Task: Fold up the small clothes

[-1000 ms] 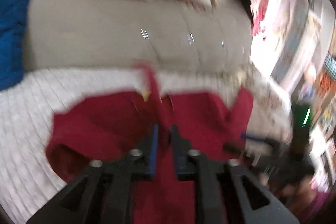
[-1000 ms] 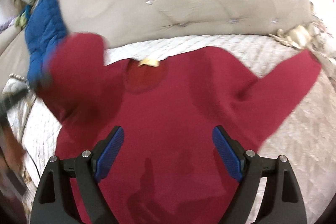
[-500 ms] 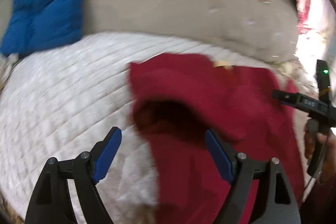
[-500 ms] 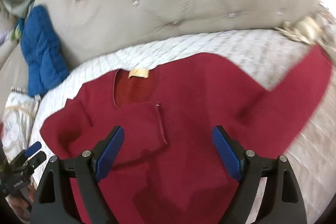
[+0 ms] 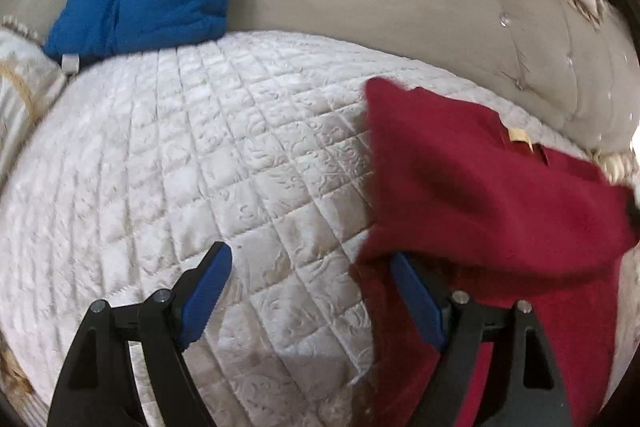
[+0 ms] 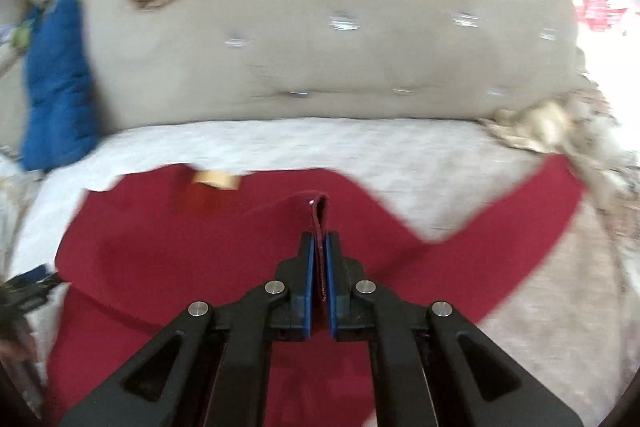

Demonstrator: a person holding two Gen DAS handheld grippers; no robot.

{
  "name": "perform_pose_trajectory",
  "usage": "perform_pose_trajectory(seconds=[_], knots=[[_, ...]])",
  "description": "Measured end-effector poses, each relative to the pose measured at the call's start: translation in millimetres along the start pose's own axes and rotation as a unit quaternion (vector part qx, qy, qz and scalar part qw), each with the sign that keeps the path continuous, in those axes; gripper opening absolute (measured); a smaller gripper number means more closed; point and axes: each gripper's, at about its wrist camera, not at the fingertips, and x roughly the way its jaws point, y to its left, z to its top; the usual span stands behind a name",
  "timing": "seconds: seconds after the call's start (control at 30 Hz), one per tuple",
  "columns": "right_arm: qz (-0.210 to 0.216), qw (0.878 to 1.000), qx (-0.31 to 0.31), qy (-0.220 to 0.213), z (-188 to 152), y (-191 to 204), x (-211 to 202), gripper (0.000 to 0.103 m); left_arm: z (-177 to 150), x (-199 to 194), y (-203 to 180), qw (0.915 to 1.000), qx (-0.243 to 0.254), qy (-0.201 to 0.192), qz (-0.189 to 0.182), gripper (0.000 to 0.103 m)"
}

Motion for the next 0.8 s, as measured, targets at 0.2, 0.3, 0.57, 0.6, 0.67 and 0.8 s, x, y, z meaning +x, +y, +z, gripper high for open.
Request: perform_pose_trajectory(seconds=[0.2, 0.3, 0.57, 0.6, 0.67, 0.8], knots=[[0.018, 1.0, 0.009, 0.015, 11.3, 9.1, 0.7, 0.013, -5.9, 1.9, 6.9, 0.9998, -0.017, -0.002, -0.004, 0.085], [0.13, 0.99, -0.057, 0.014, 25.5, 72.5, -0.3, 0.02, -8.8, 0.7, 12.0, 0.9994, -0.032, -0.004, -0.01, 0.085], [0.255, 0.938, -0.224, 0.064, 40.2, 259.6, 80.2, 0.024, -13.3, 1.7, 15.6, 0.9988, -0.039, -0.025, -0.017, 0.085], [0.254, 0.934, -0.237, 0.078, 38.9, 272.5, 93.6, 0.024, -13.6, 1.7, 17.3, 0.9986, -0.041, -0.027, -0.022, 0.085], [0.246, 0.929, -0.257, 0.101, 32.8, 287.4, 116.4, 0.006, -14.9, 1.2, 19.9, 0.998, -0.046, -0.032, -0.03, 0.085], [0.257, 0.93, -0.247, 0.09, 37.2, 303.6, 129.0, 0.0, -15.4, -2.0, 26.9, 0.9963, -0.063, -0.044, -0.038, 0.085]])
